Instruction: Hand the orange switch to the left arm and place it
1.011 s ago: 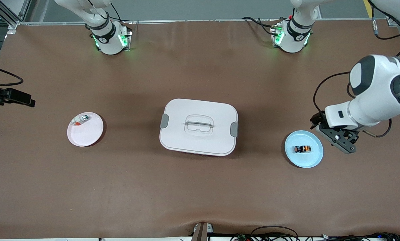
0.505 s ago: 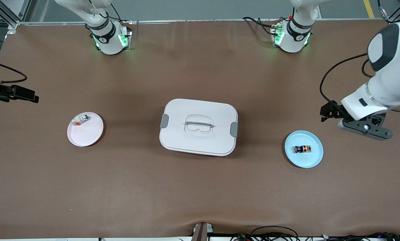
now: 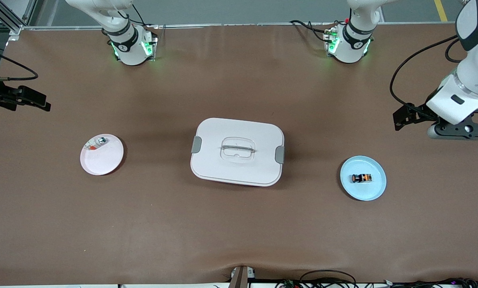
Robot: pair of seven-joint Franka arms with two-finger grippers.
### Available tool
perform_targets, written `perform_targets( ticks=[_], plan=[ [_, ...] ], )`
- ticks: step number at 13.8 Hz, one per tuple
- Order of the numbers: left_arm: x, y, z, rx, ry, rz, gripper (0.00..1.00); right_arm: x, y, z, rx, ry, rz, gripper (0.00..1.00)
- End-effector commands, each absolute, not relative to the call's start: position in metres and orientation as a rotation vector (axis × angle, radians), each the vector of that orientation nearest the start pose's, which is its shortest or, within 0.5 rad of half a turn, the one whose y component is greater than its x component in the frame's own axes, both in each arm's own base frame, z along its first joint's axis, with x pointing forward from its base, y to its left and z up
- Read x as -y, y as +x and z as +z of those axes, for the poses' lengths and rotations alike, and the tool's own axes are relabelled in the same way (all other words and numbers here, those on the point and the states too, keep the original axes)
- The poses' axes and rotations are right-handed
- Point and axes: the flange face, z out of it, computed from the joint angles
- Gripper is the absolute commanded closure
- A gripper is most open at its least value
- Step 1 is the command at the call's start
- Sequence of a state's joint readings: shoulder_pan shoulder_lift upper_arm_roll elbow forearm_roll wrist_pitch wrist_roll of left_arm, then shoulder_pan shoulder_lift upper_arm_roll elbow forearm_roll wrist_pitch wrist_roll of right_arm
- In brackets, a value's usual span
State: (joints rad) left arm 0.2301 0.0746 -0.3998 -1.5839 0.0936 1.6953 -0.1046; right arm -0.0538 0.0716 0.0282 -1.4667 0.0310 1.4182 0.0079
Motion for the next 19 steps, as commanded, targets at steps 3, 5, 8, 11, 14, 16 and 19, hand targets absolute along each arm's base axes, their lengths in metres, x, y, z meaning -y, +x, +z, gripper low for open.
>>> perform_targets(
  ticks=[3, 5, 8, 11, 14, 16, 19],
  plan=[
    [0.091, 0.549, 0.620, -0.094, -3.074, -0.024, 0.00, 0.000, 0.551, 0.631, -0.024, -3.091, 0.147, 0.00],
    [0.091, 0.537, 0.625, -0.093, -3.080, -0.023, 0.00, 0.003, 0.548, 0.633, -0.031, -3.091, 0.142, 0.00],
    [0.088, 0.524, 0.632, -0.085, -3.089, -0.034, 0.00, 0.005, 0.543, 0.639, -0.038, -3.092, 0.125, 0.00],
    [0.078, 0.512, 0.642, -0.057, -3.120, -0.056, 0.00, 0.005, 0.537, 0.641, -0.038, -3.092, 0.135, 0.00],
    [0.068, 0.507, 0.648, -0.035, -3.128, -0.069, 0.00, 0.006, 0.527, 0.641, -0.041, -3.094, 0.123, 0.00],
    [0.063, 0.509, 0.649, -0.026, -3.136, -0.070, 0.00, 0.004, 0.526, 0.641, -0.036, -3.094, 0.126, 0.00],
    [0.062, 0.517, 0.655, -0.029, -3.139, -0.082, 0.00, 0.004, 0.520, 0.640, -0.037, -3.094, 0.123, 0.00]
  ],
)
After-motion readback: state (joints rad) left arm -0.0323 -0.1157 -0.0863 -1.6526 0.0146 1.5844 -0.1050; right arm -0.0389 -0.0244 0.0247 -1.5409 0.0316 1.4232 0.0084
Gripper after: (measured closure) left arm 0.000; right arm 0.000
